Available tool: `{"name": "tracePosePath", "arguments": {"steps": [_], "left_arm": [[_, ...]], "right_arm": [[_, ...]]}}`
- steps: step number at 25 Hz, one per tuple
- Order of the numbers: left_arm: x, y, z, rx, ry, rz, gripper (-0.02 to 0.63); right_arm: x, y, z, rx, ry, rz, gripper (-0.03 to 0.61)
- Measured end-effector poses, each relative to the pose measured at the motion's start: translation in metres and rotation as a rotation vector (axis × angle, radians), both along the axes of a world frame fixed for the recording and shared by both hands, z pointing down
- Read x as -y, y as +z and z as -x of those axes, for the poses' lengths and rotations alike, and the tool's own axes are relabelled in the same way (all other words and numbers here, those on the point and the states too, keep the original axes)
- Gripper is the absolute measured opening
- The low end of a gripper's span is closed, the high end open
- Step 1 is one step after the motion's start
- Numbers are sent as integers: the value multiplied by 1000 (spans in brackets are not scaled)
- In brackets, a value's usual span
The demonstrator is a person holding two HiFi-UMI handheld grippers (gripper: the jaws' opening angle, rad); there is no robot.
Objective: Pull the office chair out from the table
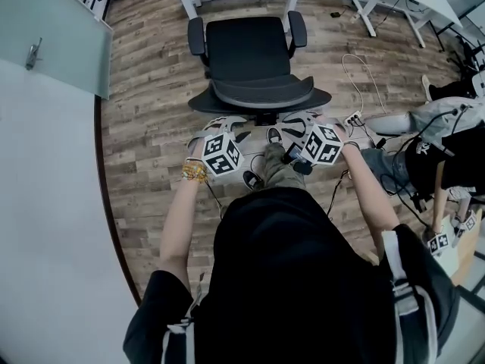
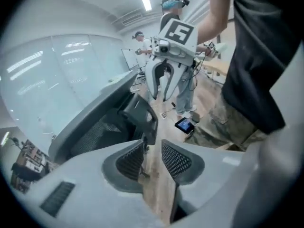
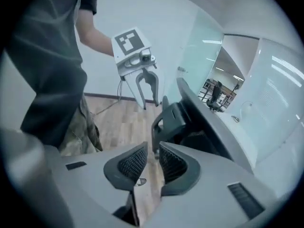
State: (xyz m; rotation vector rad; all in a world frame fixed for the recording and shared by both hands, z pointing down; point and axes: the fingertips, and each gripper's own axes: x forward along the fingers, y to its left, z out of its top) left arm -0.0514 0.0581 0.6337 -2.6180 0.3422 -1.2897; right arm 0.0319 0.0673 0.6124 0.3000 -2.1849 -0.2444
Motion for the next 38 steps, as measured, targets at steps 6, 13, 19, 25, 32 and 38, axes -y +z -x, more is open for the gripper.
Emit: {"name": "tracePosePath", "arguments": {"steps": [6,13,19,25,32,38], "left_arm": [[-39,-80,-27,-320,152,172,104],[31,-200,-20,-760,-124,-54,95],[86,-232,13,-891,-496,-263,91],[101,-235,11,-902,-619,-371,89],[113,-223,12,-887,-712,-408,60],[112,-212,14,-851,-723,-424,51]], "right_arm": [[-6,-93,31,300,-22,58,49],[41,-204,48,716,165,-179,44],[76,-232,43,859,403,-340,35],[96,-226,28,833,577,-458,26],[102,-209,22,754,676,-505,18],[99,-193,21,715,691,-495,14]]}}
